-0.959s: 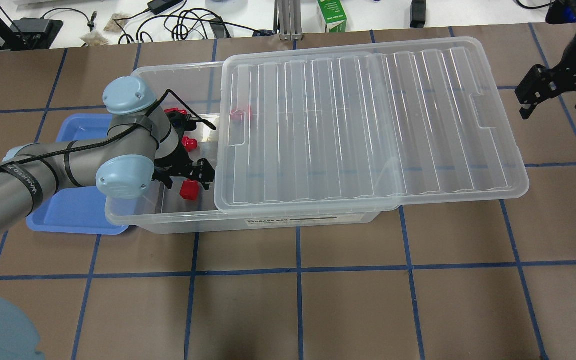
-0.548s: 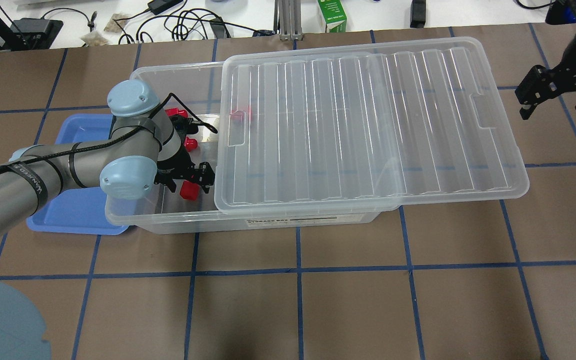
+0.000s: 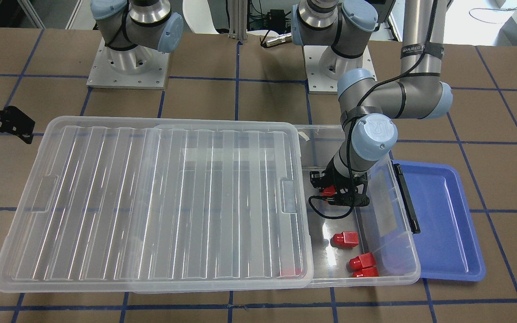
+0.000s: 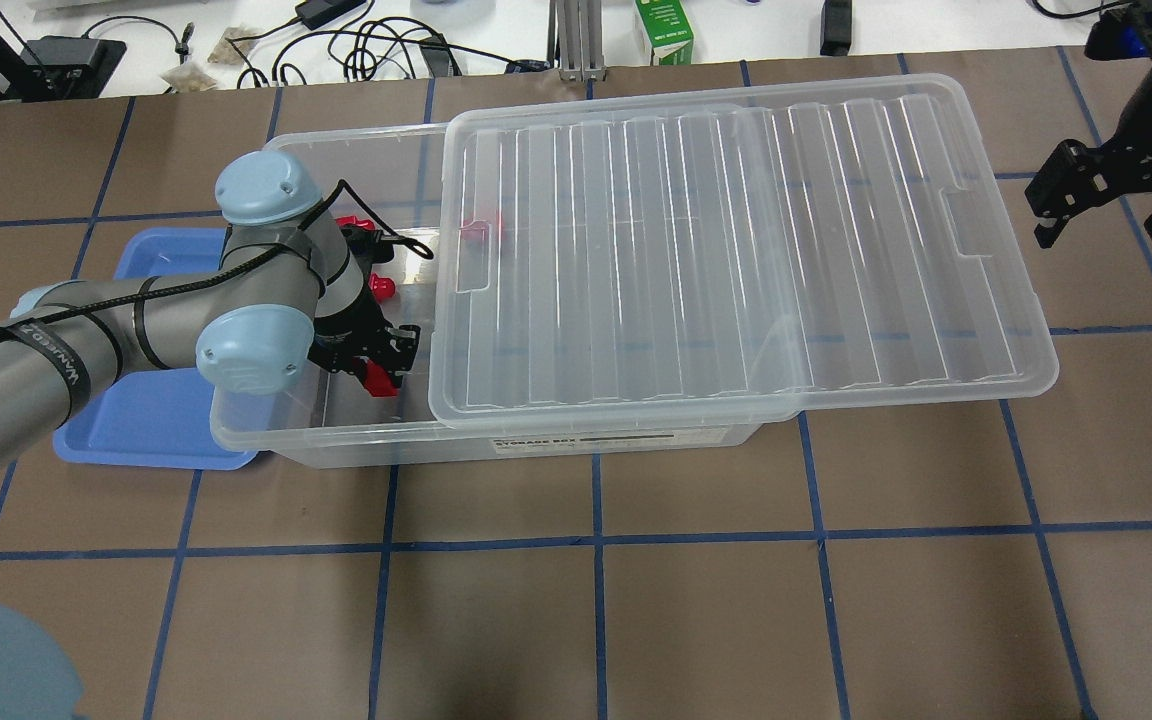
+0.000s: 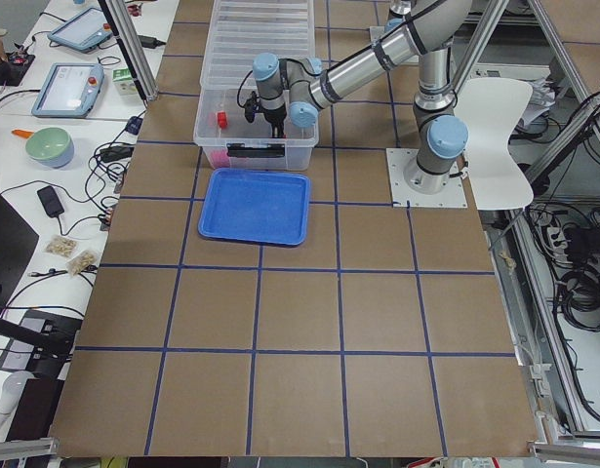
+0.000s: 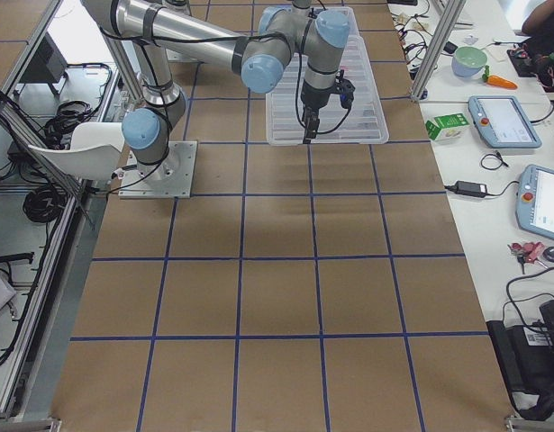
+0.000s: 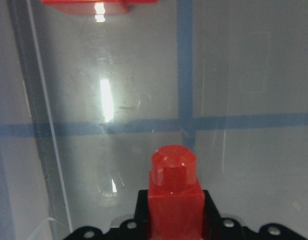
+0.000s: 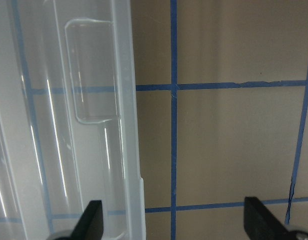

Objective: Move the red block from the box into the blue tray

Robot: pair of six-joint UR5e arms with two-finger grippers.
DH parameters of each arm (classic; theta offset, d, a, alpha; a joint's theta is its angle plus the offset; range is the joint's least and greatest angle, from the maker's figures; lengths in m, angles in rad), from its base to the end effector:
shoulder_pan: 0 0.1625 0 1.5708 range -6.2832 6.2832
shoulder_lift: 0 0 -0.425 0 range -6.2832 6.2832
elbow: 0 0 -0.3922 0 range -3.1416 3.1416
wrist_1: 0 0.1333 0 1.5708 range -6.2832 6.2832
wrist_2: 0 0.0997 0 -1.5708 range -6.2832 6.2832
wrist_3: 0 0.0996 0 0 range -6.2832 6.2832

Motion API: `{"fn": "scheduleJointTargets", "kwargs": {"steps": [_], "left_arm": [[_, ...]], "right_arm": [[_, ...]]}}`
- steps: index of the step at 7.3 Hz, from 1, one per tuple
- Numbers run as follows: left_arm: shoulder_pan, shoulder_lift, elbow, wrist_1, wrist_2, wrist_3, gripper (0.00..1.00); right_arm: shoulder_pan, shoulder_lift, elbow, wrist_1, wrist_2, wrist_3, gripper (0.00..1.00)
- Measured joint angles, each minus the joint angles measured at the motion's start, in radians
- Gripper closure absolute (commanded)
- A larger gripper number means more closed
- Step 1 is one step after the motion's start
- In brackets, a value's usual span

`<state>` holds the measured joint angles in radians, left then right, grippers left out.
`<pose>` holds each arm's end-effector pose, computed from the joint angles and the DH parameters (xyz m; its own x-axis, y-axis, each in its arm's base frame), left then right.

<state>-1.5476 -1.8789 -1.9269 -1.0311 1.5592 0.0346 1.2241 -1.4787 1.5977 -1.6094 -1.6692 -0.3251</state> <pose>-0.1223 -0.5272 0.2145 -0.9998 0.0097 0.0158 0.0116 0.9922 0.1237 -0.0605 -0.5310 0.4323 -0.9976 0.0140 0.0671 0.0212 0.9940 0.1074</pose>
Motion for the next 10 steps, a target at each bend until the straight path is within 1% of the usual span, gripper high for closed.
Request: {"fn": "scheduleJointTargets", "kwargs": {"steps": [1,3,5,6,8,9,10], "left_arm": [[-0.001,0.028,0.037,-0.075,-0.002,-0.005,1.00],[-0.002,0.090,0.165,-0.287,0.002,-0.007,1.00],[0.021,0.140,0.272,-0.421,0.024,0.019,0.99],[0.061,0.156,0.302,-0.451,0.034,0.066,0.99],[0.201,0.164,0.322,-0.475,0.043,0.253,0.99],[0.285,0.149,0.319,-0.467,0.042,0.379,0.99],[0.355,0.121,0.307,-0.431,0.038,0.502,1.00]], "right_arm": [[0.000,0.000,0.000,0.000,0.000,-0.001,0.00],[0.000,0.000,0.001,-0.003,0.000,-0.001,0.00],[-0.003,0.000,0.001,-0.006,-0.002,-0.005,0.00],[-0.014,0.001,0.001,-0.016,-0.006,-0.018,0.00],[-0.055,0.014,0.001,-0.045,-0.007,-0.067,0.00],[-0.066,0.042,0.001,-0.060,-0.006,-0.080,0.00],[-0.071,0.075,0.001,-0.088,-0.003,-0.084,0.00]]}}
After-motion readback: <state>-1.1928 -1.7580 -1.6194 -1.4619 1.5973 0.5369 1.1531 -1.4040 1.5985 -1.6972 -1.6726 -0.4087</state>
